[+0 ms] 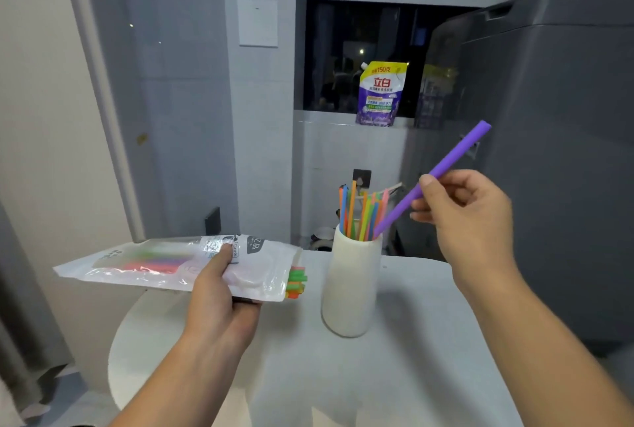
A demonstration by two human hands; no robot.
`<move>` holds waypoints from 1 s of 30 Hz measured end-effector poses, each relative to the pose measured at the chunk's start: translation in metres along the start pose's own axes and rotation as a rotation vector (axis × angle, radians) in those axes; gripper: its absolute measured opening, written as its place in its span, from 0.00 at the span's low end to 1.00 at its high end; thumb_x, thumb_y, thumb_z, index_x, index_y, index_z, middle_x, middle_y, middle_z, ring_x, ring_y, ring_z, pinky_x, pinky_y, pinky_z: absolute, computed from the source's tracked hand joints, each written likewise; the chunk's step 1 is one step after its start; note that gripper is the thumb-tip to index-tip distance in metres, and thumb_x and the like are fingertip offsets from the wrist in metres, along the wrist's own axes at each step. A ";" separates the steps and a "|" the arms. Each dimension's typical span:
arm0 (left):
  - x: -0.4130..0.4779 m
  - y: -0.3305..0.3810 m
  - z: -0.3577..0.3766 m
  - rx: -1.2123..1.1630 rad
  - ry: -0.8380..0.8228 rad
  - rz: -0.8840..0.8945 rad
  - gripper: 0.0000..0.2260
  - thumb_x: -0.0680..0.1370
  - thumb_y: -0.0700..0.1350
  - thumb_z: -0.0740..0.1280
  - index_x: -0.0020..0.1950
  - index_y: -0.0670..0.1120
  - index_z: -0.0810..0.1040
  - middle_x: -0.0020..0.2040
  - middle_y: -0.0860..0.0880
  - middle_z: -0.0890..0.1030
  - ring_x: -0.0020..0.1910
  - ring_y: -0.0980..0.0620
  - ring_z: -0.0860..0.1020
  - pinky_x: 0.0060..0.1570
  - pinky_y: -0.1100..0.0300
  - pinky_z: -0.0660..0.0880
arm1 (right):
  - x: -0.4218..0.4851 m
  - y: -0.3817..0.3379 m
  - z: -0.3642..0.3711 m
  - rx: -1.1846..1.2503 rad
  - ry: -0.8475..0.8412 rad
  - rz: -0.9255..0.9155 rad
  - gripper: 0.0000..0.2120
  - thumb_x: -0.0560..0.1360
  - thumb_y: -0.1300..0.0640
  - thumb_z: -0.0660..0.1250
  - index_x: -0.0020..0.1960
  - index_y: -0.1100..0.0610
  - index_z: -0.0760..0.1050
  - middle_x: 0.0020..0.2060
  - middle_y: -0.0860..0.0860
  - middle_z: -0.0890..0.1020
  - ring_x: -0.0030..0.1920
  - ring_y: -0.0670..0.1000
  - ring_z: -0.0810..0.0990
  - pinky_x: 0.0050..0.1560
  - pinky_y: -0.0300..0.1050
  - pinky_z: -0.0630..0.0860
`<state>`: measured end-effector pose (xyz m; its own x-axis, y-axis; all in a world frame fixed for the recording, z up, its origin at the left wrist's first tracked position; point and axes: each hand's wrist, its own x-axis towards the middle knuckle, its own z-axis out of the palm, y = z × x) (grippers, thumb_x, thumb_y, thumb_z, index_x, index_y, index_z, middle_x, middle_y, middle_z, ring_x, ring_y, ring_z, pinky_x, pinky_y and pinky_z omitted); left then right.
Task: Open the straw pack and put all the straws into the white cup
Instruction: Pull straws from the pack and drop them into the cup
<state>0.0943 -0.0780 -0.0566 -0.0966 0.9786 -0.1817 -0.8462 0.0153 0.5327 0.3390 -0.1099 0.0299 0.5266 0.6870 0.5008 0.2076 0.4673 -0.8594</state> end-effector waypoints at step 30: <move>0.005 -0.011 -0.001 0.028 -0.009 -0.006 0.13 0.82 0.43 0.68 0.66 0.48 0.78 0.53 0.48 0.88 0.48 0.48 0.88 0.53 0.41 0.81 | -0.010 0.059 0.018 -0.547 -0.250 -0.352 0.11 0.81 0.56 0.67 0.61 0.52 0.83 0.51 0.48 0.77 0.41 0.42 0.78 0.44 0.34 0.74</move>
<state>0.1022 -0.0740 -0.0640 -0.0864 0.9803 -0.1778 -0.8318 0.0272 0.5544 0.3309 -0.0790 -0.0241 0.1599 0.6844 0.7113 0.7513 0.3830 -0.5374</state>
